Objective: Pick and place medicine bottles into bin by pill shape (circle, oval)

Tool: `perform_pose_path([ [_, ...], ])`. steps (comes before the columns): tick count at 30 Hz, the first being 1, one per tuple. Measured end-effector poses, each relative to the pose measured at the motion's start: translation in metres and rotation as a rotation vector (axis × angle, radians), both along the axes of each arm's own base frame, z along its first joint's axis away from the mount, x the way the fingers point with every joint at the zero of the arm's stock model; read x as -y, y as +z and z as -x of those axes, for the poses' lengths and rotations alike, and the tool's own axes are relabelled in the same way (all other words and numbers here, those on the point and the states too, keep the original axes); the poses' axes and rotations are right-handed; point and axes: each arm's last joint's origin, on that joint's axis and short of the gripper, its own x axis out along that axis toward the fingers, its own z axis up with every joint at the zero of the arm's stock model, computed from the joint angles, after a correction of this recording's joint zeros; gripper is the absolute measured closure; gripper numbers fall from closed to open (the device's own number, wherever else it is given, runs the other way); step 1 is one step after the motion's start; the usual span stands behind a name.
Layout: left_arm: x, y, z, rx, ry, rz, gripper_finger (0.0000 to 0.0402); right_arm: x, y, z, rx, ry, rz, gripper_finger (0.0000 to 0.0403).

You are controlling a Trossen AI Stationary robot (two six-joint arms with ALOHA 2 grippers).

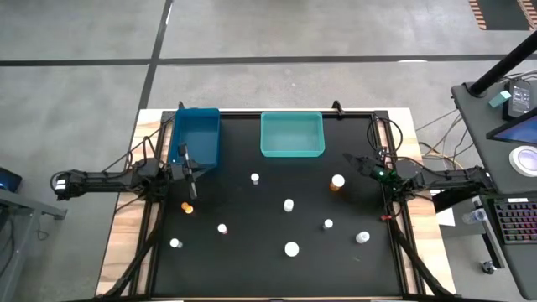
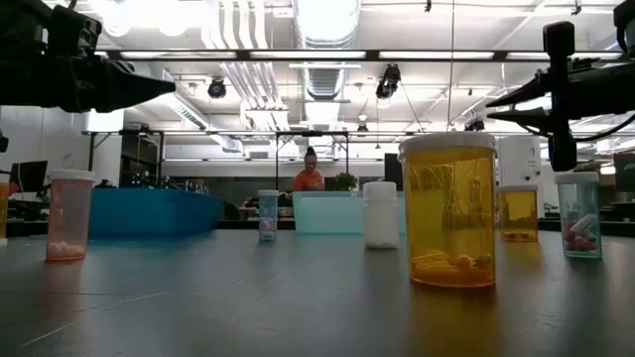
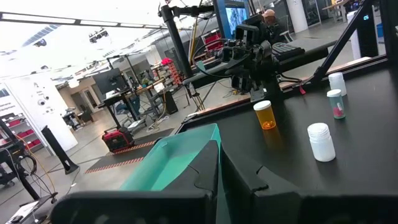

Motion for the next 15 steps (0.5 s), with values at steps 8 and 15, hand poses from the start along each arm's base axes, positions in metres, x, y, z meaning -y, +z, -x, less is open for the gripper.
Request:
perform_pose_path([
  [8, 0.0000, 0.0000, 0.0000, 0.000, 0.000, 0.000, 0.0401, 0.0000, -0.0001, 0.0000, 0.000, 0.000, 0.000, 0.0349],
  [15, 0.0000, 0.0000, 0.0000, 0.000, 0.000, 0.000, 0.0401, 0.0002, 0.0051, 0.0001, -0.015, -0.008, 0.120, 0.0349],
])
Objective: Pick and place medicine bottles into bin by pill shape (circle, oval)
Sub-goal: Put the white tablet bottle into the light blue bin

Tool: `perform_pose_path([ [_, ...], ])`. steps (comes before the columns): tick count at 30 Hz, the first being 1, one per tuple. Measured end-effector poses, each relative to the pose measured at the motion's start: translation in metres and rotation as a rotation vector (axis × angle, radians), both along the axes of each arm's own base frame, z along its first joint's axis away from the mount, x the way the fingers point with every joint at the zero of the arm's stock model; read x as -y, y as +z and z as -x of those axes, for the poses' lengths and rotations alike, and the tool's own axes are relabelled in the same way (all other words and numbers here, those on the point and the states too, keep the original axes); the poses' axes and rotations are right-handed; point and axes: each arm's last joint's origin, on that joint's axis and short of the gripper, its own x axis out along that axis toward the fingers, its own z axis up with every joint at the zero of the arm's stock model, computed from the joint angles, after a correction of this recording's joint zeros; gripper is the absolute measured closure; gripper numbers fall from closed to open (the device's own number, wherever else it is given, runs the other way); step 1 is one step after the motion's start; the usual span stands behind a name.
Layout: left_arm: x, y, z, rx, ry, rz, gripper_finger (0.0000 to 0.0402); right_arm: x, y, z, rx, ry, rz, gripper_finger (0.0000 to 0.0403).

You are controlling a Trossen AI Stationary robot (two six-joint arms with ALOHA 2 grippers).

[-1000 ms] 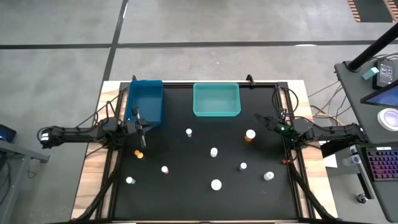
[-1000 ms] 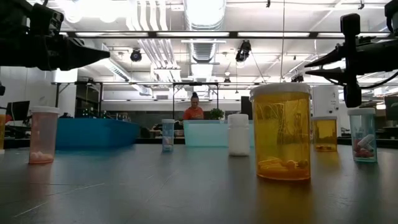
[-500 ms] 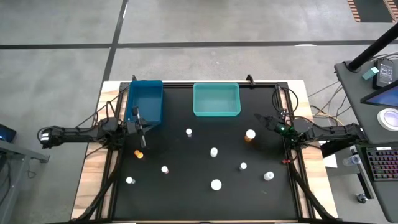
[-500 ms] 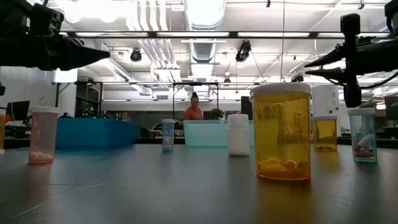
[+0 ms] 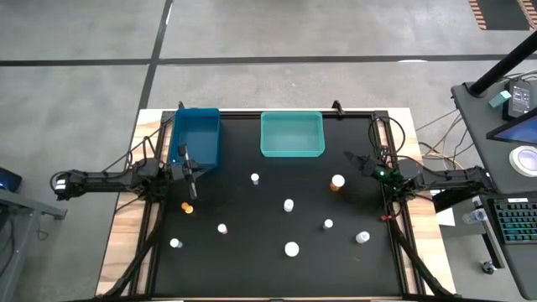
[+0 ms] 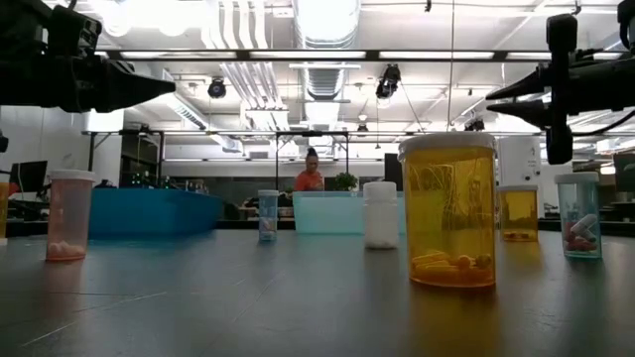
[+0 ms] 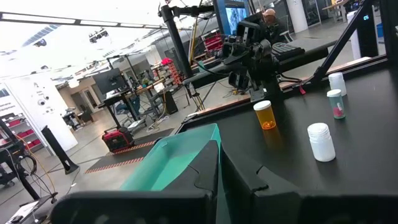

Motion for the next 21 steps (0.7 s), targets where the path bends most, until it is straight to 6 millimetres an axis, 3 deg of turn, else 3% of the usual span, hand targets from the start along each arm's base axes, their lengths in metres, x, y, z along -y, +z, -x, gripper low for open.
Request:
perform_pose_path([
  [5, 0.000, 0.001, 0.000, 0.017, -0.009, 0.039, 0.0401, 0.000, -0.001, 0.000, -0.035, 0.005, 0.050, 0.0349],
  [8, 0.002, 0.006, 0.000, 0.118, -0.076, 0.291, 0.0401, 0.000, 0.001, 0.000, -0.054, 0.004, 0.111, 0.0349],
  [11, 0.002, 0.013, 0.001, 0.225, -0.106, 0.469, 0.0401, -0.001, 0.006, 0.000, -0.106, 0.034, 0.306, 0.0349],
  [15, 0.002, 0.021, 0.003, 0.315, -0.132, 0.490, 0.0401, -0.002, 0.016, 0.000, -0.085, 0.036, 0.479, 0.0349],
  [21, 0.002, 0.035, 0.008, 0.474, -0.169, 0.503, 0.0401, -0.002, 0.022, 0.001, -0.038, 0.007, 0.507, 0.0349],
])
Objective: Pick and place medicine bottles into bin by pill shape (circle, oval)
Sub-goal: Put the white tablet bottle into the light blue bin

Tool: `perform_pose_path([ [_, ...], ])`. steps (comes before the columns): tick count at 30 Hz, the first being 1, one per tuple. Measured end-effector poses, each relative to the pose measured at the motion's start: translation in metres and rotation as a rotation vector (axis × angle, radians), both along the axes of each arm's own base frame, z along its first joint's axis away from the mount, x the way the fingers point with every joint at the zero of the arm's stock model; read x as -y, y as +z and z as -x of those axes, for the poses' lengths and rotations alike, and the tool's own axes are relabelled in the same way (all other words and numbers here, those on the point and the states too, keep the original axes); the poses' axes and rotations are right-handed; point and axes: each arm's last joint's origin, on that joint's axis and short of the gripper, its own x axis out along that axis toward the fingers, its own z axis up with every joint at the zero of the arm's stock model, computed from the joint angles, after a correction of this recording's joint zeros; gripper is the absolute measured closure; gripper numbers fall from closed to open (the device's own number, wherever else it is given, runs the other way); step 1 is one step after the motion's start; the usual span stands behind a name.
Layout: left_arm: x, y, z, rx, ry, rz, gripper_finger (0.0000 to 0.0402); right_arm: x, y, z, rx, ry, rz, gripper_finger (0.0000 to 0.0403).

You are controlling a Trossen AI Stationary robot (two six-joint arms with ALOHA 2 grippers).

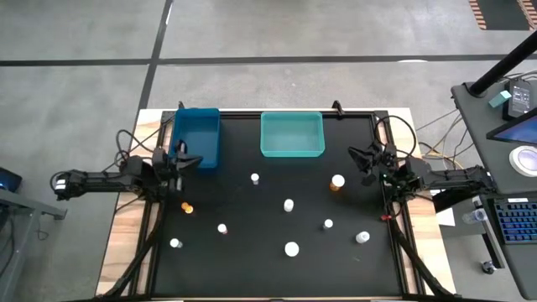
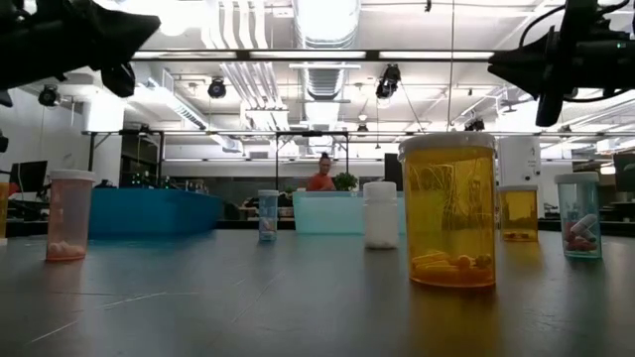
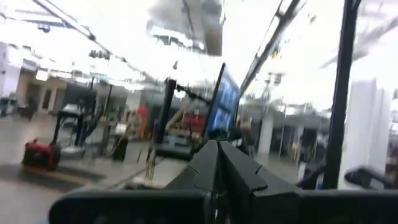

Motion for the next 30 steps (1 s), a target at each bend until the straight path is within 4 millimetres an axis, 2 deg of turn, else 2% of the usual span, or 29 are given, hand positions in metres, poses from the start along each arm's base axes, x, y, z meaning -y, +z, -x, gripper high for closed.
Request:
perform_pose_path([
  [3, 0.000, 0.003, 0.002, 0.046, -0.021, 0.048, 0.0401, 0.000, 0.000, 0.000, 0.000, 0.000, 0.000, 0.0349],
  [16, 0.000, 0.004, 0.002, 0.044, 0.009, 0.017, 0.0401, 0.002, 0.002, 0.001, 0.005, -0.083, 0.016, 0.0349],
  [21, -0.003, 0.004, 0.003, 0.032, 0.121, -0.020, 0.0401, 0.002, 0.013, 0.001, 0.027, -0.114, 0.102, 0.0349],
  [26, -0.006, 0.004, 0.004, 0.009, 0.281, -0.042, 0.0401, 0.002, 0.034, -0.002, 0.009, -0.139, 0.177, 0.0349],
  [30, -0.007, 0.004, 0.004, -0.004, 0.323, -0.074, 0.0401, 0.002, 0.048, -0.009, -0.042, -0.151, 0.229, 0.0349],
])
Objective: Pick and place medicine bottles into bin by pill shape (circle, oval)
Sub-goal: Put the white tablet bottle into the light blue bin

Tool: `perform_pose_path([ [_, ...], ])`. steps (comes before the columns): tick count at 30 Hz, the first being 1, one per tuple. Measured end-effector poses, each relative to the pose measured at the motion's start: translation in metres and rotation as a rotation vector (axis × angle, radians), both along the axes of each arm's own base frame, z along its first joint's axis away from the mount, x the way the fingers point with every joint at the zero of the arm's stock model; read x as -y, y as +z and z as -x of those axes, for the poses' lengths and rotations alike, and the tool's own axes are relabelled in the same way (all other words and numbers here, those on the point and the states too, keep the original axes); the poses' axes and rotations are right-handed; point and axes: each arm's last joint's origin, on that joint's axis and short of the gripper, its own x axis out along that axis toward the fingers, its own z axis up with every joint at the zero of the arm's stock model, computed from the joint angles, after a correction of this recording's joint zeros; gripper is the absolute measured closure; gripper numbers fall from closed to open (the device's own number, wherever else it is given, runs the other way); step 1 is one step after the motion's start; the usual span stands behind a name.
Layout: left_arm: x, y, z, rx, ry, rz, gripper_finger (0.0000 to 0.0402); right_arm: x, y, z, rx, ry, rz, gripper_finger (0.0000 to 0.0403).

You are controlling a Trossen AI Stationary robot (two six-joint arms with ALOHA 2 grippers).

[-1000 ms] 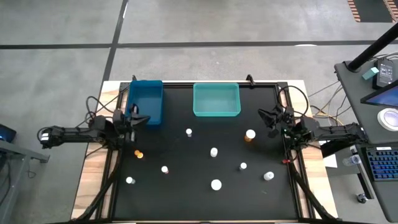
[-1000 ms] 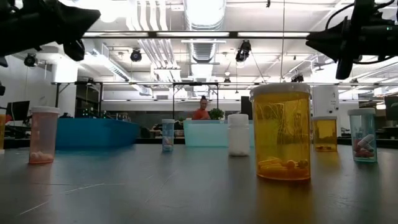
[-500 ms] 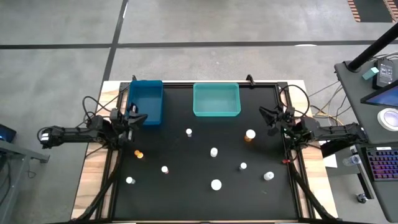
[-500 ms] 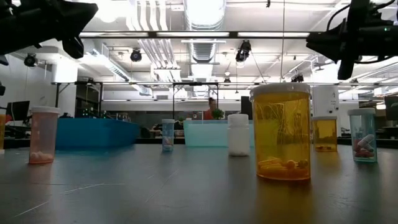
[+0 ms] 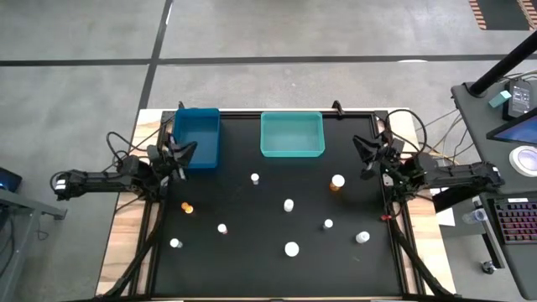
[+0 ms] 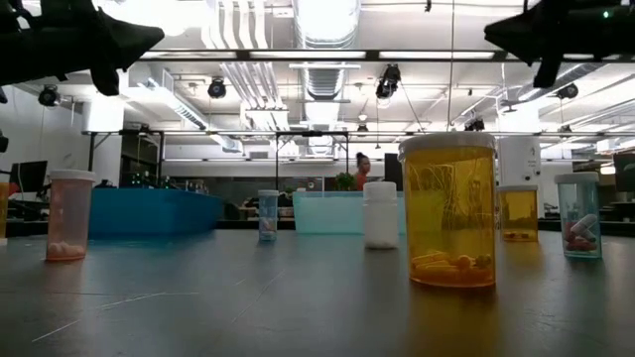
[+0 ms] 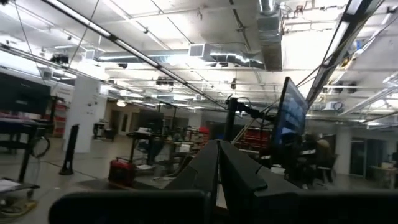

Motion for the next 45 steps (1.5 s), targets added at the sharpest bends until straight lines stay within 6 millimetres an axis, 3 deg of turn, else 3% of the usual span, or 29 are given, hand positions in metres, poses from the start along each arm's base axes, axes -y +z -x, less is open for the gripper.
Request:
perform_pose_path([
  [7, 0.000, 0.003, 0.002, 0.007, 0.029, -0.056, 0.0401, -0.001, 0.008, -0.031, -0.175, -0.004, 0.069, 0.0349],
  [20, 0.001, 0.015, 0.008, 0.135, 0.025, -0.096, 0.0401, -0.007, 0.037, -0.080, -0.434, 0.188, 0.074, 0.0349],
  [29, 0.001, 0.015, 0.009, 0.046, 0.136, -0.270, 0.0401, -0.010, 0.053, -0.124, -0.645, 0.266, 0.052, 0.0349],
  [35, 0.001, 0.014, 0.008, 0.038, 0.135, -0.269, 0.0401, -0.013, 0.058, -0.152, -0.689, 0.332, 0.049, 0.0349],
  [45, 0.001, 0.011, 0.006, 0.014, 0.122, -0.255, 0.0401, -0.029, 0.065, -0.192, -0.905, 0.395, -0.019, 0.0349],
])
